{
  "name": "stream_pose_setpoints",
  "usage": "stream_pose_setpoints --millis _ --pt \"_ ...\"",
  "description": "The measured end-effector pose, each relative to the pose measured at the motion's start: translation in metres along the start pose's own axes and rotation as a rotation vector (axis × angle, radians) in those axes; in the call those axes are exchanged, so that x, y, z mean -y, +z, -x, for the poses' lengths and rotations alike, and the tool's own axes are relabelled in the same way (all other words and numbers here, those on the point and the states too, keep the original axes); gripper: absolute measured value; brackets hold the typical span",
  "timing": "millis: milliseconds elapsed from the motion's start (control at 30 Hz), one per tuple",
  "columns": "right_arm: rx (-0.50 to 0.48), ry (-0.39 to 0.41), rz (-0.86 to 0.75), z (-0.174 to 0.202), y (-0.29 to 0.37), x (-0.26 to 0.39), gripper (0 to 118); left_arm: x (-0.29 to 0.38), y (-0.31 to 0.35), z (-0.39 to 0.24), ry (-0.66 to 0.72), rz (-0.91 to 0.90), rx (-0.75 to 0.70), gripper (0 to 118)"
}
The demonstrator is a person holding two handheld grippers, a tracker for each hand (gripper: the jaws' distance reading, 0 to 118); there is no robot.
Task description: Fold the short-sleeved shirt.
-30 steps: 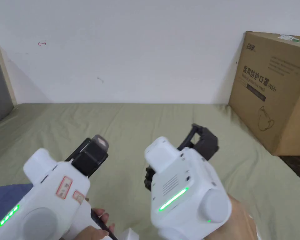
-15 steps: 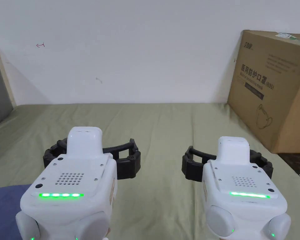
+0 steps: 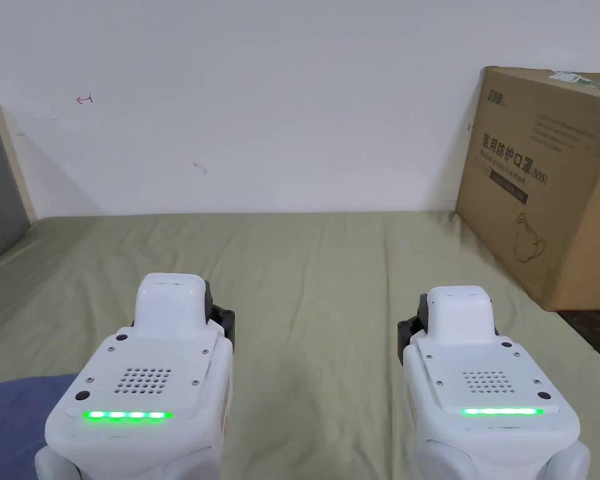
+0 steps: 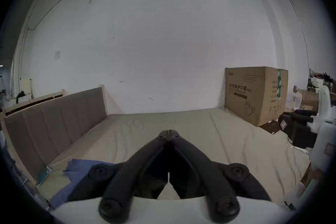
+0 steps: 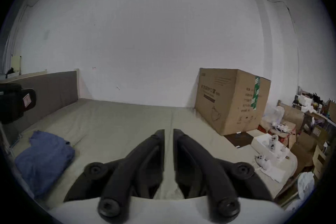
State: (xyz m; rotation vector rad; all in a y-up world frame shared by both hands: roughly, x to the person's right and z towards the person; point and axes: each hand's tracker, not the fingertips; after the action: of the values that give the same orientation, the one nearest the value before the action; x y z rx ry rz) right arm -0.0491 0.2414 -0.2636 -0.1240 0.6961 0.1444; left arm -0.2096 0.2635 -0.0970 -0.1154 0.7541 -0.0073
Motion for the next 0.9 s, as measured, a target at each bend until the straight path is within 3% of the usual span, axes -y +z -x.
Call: stream_pose_setpoints --millis 167,367,533,900 --pt "0.005 0.027 -0.017 0.007 0.001 -0.003 0 -0.003 -0.007 0.004 0.034 0.036 0.016 0" --pt "-0.056 0.009 -0.025 0.017 -0.002 -0.014 0 -0.011 -0.001 0.022 0.056 0.031 -0.015 0" --pt "-0.191 -0.010 -0.034 0.053 -0.011 -0.027 0 -0.016 0.020 0.065 0.051 0.017 -0.160 0" --pt "-0.552 0.052 -0.017 0.187 -0.014 -0.036 0 -0.004 0.083 0.172 0.045 0.084 -0.511 0"
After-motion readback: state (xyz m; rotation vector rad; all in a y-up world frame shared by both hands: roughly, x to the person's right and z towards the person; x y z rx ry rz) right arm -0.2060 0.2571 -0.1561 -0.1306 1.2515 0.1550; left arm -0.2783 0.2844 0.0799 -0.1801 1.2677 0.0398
